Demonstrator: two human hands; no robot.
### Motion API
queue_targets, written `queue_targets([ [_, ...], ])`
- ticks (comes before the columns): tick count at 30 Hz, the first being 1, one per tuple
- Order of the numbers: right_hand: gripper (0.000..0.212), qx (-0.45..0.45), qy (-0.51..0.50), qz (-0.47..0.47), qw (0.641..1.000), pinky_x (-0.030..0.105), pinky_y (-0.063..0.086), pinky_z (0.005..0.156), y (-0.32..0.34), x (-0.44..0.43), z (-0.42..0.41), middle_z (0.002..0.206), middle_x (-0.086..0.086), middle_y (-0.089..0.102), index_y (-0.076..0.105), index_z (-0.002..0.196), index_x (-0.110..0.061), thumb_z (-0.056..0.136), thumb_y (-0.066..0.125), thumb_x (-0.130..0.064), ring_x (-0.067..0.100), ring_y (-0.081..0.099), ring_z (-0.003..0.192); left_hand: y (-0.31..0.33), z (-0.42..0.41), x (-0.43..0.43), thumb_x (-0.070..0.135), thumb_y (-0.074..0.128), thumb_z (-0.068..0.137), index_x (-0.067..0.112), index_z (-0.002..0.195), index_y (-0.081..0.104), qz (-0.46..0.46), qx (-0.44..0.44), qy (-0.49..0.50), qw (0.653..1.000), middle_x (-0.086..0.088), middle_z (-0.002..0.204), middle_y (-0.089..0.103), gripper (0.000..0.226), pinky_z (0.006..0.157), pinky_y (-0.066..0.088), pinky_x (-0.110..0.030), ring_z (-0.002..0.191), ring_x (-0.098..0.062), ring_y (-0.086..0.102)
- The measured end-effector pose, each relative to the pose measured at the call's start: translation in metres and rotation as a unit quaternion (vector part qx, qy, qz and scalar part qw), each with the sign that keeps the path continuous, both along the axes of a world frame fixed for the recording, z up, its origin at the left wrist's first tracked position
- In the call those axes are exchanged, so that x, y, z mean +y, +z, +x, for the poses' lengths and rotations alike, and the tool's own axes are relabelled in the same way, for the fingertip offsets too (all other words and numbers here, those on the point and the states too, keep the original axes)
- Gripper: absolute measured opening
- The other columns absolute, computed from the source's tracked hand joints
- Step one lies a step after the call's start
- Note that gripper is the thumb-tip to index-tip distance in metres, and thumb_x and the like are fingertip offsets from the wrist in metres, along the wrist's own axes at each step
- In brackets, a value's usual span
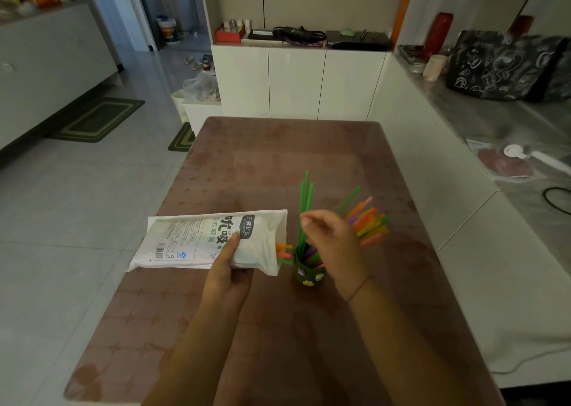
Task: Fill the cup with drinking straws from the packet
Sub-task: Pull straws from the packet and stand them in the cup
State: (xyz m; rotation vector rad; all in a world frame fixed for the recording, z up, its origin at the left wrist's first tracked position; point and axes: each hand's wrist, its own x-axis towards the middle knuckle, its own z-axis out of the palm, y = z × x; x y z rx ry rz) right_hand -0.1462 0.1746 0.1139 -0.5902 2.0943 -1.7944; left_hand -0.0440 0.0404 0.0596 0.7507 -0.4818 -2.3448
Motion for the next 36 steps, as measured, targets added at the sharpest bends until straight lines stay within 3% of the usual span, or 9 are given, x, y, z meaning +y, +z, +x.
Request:
queue_targets([
  [7,0.012,-0.081,0.068,0.052,0.993,0.034,0.057,0.066,-0.012,-0.007,0.024,0.089,-0.004,0.06,0.061,0.097,-0.022,0.085,0.062,-0.02,0.021,0.062,0.085,0.008,-0.001,0.005,0.004,0.057,0.088,0.02,0.121,0.055,-0.08,0.026,-0.007,0.996,-0.003,0.107,0.072,0.036,0.082,0.058,-0.038,0.096,-0.018,0.07],
  [10,0.019,-0.114,0.068,0.043,0.99,0.029,0.057,0.058,-0.013,-0.006,0.021,0.083,0.001,0.062,0.063,0.104,-0.01,0.086,0.062,-0.014,0.016,0.062,0.066,0.01,0.0,0.009,0.007,0.059,0.086,0.019,0.125,0.053,-0.081,0.034,-0.013,0.996,-0.003,0.11,0.071,0.042,0.081,0.059,-0.037,0.098,-0.018,0.069],
  [13,0.015,-0.139,0.067,0.006,0.988,0.018,0.049,0.048,-0.01,-0.001,0.019,0.072,0.005,0.063,0.065,0.1,-0.01,0.087,0.059,-0.009,0.004,0.055,0.047,0.009,0.0,0.009,0.009,0.062,0.084,0.019,0.133,0.049,-0.067,0.031,-0.016,0.997,-0.005,0.118,0.068,0.052,0.083,0.058,-0.038,0.103,-0.02,0.067],
  [19,0.014,-0.139,0.032,-0.012,0.99,0.019,0.049,0.045,-0.011,0.004,0.01,0.063,0.005,0.064,0.067,0.098,-0.006,0.087,0.058,-0.007,0.005,0.054,0.043,0.009,0.002,0.012,0.011,0.064,0.081,0.023,0.123,0.054,-0.046,0.014,-0.031,0.998,-0.001,0.109,0.072,0.045,0.086,0.055,-0.04,0.097,-0.017,0.07],
  [23,0.011,-0.134,-0.002,-0.009,0.991,0.017,0.046,0.04,-0.009,0.015,-0.009,0.052,0.002,0.061,0.067,0.094,-0.002,0.085,0.06,-0.004,0.006,0.053,0.038,0.007,0.008,0.005,0.004,0.058,0.088,0.021,0.115,0.056,-0.029,0.006,-0.006,1.0,-0.001,0.099,0.075,0.032,0.081,0.057,-0.037,0.09,-0.016,0.072],
  [26,0.011,-0.132,0.001,-0.02,0.991,0.017,0.046,0.039,-0.006,0.029,-0.025,0.058,0.008,0.058,0.066,0.093,0.001,0.086,0.057,-0.001,0.004,0.053,0.038,0.004,0.013,-0.005,0.002,0.059,0.087,0.02,0.116,0.056,-0.012,0.0,0.017,1.0,-0.001,0.1,0.075,0.034,0.075,0.06,-0.036,0.092,-0.017,0.072],
  [33,0.008,-0.259,-0.004,-0.148,0.954,0.015,0.047,0.045,-0.005,0.023,-0.017,0.051,-0.005,0.06,0.064,0.083,-0.008,0.087,0.057,-0.008,0.005,0.057,0.048,0.002,0.009,-0.001,0.0,0.059,0.086,0.018,0.113,0.058,0.034,0.014,0.016,0.999,-0.002,0.099,0.075,0.032,0.068,0.06,-0.034,0.091,-0.017,0.072],
  [36,0.007,-0.26,-0.005,-0.167,0.951,0.015,0.049,0.051,-0.006,0.012,-0.005,0.055,-0.005,0.059,0.066,0.085,-0.009,0.086,0.059,-0.009,0.005,0.056,0.051,0.001,0.006,0.006,0.002,0.061,0.084,0.017,0.117,0.058,0.046,0.018,0.0,0.999,-0.003,0.103,0.074,0.037,0.069,0.06,-0.034,0.093,-0.017,0.071],
])
